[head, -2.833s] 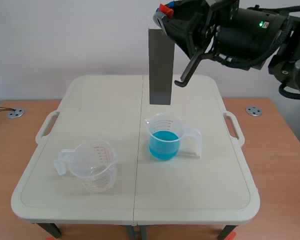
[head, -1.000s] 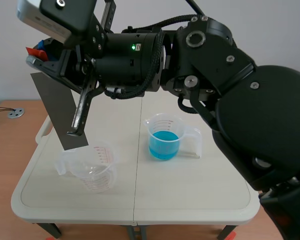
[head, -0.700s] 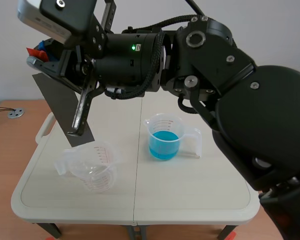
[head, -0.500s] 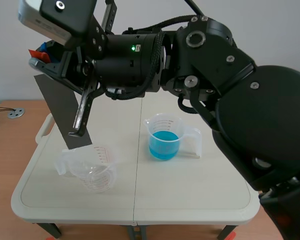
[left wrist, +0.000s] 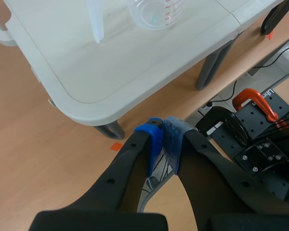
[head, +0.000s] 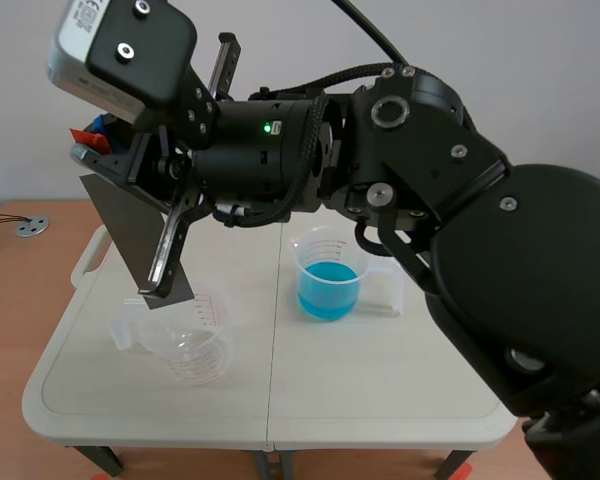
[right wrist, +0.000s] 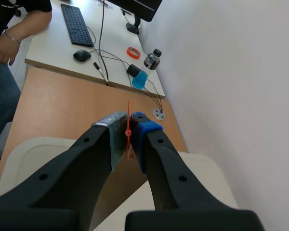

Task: Hold the metal plate by the orange handle, dip it into the blue solution, take it out and point at it, then put the plate back in the beaker on the left.
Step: 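Put the plate into the left beaker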

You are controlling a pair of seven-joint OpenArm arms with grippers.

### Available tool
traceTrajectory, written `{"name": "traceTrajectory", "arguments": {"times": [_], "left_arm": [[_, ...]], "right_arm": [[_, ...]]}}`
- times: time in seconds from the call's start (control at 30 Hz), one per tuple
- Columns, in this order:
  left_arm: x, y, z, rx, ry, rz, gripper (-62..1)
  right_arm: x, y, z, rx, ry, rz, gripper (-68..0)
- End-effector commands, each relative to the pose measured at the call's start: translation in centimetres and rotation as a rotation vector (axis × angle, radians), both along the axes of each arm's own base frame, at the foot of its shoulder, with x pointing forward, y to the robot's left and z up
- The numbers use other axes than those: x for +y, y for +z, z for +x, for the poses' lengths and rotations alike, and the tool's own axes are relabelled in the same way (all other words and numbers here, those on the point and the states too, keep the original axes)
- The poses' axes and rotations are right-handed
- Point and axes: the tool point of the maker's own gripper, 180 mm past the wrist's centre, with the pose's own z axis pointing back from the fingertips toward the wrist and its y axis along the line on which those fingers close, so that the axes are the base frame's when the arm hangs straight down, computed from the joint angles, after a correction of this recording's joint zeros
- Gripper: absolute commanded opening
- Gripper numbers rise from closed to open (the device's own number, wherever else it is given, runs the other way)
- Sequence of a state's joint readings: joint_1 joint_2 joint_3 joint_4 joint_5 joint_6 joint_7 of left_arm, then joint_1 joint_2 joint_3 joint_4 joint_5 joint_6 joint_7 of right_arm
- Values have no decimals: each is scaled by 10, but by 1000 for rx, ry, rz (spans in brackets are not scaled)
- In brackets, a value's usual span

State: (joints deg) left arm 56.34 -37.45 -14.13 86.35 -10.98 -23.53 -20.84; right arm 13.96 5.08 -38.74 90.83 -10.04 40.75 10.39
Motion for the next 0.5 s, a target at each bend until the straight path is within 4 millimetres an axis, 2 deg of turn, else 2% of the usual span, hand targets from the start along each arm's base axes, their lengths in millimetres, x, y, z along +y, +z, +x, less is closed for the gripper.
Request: {"name": "traceTrajectory", "arguments": {"times": [0.0, 0.27, 0.47], "left_arm": [[0, 4, 3, -19, 9, -9, -596], [0, 4, 3, -19, 9, -9, -596], [0, 4, 3, -19, 9, -9, -596]], "right_arm": [[2, 18, 0, -30, 3, 48, -660], [2, 9, 2, -7, -12, 28, -660], [0, -6, 11, 29, -43, 15, -660]]}}
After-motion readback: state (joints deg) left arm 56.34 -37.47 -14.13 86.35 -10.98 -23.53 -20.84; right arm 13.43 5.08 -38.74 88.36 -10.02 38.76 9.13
